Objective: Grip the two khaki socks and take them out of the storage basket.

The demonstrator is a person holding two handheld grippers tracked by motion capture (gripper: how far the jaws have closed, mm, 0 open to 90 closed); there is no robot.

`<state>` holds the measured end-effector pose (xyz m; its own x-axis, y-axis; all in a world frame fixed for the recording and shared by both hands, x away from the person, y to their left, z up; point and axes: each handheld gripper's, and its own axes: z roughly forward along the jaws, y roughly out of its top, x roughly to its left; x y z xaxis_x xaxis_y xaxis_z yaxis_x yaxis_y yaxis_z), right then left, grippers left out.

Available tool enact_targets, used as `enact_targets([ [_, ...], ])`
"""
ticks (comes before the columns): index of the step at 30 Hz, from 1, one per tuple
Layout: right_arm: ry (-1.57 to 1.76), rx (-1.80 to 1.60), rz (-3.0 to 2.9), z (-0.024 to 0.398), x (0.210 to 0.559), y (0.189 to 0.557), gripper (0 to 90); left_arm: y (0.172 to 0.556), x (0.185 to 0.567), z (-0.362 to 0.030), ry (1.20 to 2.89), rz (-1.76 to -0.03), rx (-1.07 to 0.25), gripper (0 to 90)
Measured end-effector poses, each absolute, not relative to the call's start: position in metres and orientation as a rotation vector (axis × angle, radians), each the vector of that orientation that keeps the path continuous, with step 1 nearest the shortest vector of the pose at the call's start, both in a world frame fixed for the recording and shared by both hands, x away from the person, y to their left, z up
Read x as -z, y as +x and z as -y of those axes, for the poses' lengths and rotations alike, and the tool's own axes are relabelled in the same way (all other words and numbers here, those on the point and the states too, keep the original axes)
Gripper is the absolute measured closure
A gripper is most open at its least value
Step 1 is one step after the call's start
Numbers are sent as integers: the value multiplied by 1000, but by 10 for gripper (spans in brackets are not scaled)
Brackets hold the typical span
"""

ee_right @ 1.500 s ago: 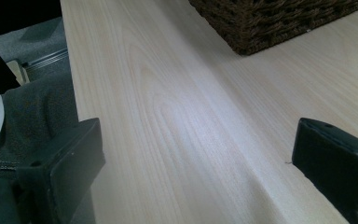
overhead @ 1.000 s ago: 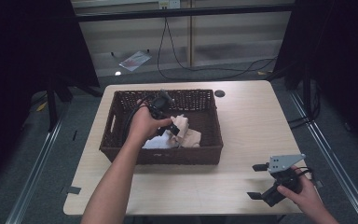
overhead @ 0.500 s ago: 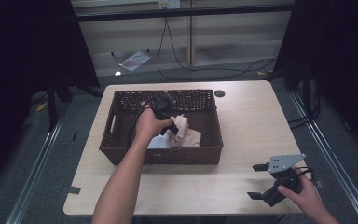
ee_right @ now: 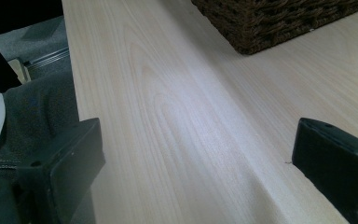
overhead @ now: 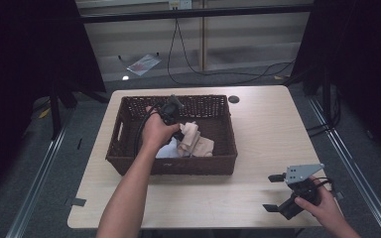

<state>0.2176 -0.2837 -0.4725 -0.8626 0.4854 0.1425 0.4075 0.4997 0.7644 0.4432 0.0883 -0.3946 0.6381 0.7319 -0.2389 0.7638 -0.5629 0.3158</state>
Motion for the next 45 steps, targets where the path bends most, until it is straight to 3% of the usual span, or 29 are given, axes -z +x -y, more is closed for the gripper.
enact_targets([
  [20, 796, -1309, -2638, 284, 473, 218, 20, 429, 350, -109, 2468, -1154, 192, 838],
  [45, 796, -1303, -2639, 283, 473, 218, 21, 394, 306, -112, 2539, -939, 228, 835],
])
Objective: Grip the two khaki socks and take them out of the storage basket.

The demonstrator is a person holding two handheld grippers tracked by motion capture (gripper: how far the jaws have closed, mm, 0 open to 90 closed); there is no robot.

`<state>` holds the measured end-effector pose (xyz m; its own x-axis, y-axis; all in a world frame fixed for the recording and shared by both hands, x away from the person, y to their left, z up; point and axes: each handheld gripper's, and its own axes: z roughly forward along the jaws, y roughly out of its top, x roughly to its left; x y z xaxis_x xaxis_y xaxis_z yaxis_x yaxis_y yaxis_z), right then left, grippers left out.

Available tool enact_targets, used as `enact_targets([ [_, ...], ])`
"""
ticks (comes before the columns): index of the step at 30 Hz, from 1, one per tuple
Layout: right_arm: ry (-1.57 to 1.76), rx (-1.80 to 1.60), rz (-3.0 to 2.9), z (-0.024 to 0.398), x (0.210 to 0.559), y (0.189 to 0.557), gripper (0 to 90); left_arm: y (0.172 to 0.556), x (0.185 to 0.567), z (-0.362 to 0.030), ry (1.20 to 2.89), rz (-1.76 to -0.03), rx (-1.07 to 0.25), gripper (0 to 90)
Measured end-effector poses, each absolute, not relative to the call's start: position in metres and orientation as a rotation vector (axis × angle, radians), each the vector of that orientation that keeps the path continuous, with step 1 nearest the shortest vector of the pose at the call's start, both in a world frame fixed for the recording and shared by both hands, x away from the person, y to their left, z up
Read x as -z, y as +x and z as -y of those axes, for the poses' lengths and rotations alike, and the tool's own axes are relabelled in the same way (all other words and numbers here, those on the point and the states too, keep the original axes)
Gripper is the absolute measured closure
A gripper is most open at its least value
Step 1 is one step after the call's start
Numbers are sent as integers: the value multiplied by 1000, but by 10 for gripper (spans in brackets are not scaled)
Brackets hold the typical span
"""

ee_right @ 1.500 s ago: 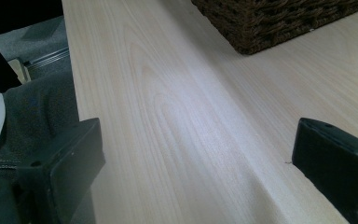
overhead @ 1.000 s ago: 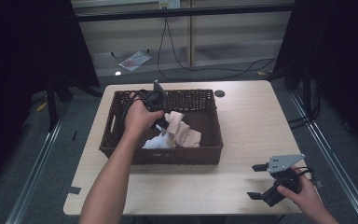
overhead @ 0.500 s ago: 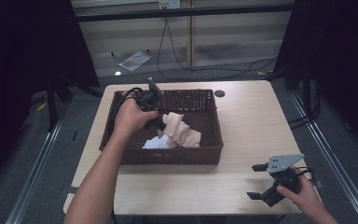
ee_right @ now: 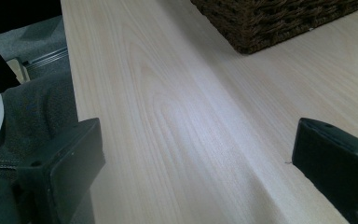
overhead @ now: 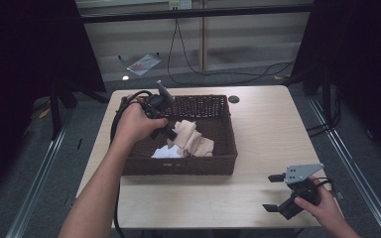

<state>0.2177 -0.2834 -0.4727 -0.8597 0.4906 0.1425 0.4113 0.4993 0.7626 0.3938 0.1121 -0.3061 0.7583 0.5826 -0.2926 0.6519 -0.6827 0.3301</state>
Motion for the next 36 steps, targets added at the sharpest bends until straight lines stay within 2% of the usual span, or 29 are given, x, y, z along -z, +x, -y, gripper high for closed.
enact_targets([
  [23, 790, -1303, -2640, 283, 472, 218, 20, 362, 294, -102, 2595, -753, 270, 835],
  [36, 794, -1299, -2638, 283, 472, 217, 20, 351, 308, -99, 2623, -692, 276, 834],
])
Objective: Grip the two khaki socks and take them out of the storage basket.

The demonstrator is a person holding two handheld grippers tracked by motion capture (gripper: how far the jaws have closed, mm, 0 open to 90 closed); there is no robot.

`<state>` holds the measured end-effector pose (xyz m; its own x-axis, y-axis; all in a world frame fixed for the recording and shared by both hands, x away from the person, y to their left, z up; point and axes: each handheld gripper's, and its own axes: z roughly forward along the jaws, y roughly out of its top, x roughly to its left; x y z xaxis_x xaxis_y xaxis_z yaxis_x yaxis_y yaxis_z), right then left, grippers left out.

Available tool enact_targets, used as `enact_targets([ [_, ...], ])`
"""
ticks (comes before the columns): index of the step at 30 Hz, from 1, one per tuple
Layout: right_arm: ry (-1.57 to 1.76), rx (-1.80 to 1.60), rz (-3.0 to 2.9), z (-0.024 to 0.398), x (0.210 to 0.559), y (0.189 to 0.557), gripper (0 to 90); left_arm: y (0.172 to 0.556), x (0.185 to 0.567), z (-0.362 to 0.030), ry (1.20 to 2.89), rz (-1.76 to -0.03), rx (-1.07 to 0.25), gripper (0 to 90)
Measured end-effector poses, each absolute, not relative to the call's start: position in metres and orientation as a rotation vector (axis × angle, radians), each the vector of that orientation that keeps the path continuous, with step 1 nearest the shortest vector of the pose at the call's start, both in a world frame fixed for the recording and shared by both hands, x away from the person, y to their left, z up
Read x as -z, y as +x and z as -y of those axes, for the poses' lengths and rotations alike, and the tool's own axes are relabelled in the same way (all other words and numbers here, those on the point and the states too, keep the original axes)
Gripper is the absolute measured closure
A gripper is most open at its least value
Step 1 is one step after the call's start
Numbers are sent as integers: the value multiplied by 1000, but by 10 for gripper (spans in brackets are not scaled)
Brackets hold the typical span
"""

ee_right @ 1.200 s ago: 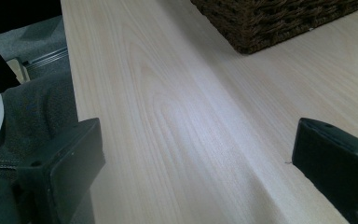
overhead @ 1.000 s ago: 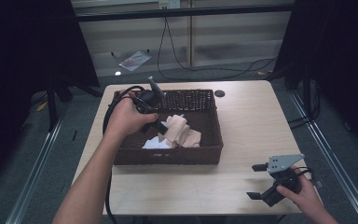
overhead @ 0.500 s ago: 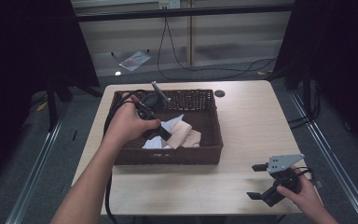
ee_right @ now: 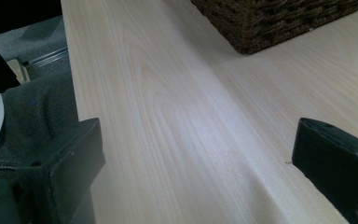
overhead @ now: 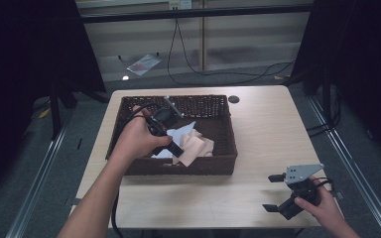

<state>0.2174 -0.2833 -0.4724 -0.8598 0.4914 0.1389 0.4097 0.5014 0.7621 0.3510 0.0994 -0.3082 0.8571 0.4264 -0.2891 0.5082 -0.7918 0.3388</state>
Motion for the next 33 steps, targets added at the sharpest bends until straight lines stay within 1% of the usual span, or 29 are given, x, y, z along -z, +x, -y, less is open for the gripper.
enact_targets([
  [12, 795, -1302, -2643, 283, 473, 217, 21, 335, 320, -87, 2634, -609, 299, 834],
  [16, 796, -1302, -2641, 283, 473, 217, 20, 335, 326, -86, 2630, -605, 341, 831],
  [33, 796, -1305, -2641, 283, 473, 217, 20, 319, 349, -71, 2655, -513, 354, 825],
])
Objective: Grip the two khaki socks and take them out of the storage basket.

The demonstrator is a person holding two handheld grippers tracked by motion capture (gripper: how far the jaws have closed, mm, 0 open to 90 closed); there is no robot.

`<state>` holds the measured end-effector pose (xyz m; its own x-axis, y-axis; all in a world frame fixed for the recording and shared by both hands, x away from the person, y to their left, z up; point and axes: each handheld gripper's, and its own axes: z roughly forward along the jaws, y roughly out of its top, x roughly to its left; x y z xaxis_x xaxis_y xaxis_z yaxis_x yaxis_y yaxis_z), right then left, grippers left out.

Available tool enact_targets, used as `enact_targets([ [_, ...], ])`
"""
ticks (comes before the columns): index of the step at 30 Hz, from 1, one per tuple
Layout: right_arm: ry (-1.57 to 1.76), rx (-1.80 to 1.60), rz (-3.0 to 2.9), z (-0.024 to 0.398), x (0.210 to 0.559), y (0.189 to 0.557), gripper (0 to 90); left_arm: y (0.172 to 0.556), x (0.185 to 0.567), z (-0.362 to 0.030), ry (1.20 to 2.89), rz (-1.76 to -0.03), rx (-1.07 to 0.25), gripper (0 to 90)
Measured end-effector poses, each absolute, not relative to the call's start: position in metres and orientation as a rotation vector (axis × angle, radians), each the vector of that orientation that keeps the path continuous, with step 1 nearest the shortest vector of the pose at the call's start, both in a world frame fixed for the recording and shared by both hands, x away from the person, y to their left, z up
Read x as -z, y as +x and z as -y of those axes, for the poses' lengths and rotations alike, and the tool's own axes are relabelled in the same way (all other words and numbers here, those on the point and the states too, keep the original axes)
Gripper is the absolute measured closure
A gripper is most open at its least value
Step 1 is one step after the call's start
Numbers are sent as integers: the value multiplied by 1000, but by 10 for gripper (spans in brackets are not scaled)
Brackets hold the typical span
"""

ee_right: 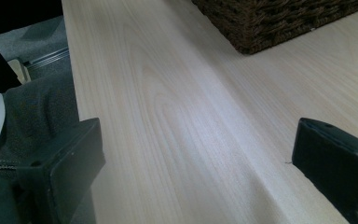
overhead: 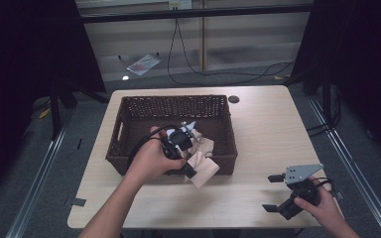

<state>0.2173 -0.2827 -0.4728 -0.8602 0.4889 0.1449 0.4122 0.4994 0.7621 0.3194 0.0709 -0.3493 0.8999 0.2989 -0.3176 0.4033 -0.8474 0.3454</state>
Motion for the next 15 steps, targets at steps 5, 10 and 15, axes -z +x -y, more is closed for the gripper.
enact_targets([
  [5, 795, -1305, -2641, 283, 473, 217, 21, 317, 356, -68, 2654, -503, 366, 822],
  [10, 793, -1307, -2640, 283, 472, 217, 21, 313, 367, -63, 2658, -492, 370, 810],
  [15, 793, -1300, -2641, 283, 472, 217, 20, 311, 375, -59, 2657, -483, 383, 801],
])
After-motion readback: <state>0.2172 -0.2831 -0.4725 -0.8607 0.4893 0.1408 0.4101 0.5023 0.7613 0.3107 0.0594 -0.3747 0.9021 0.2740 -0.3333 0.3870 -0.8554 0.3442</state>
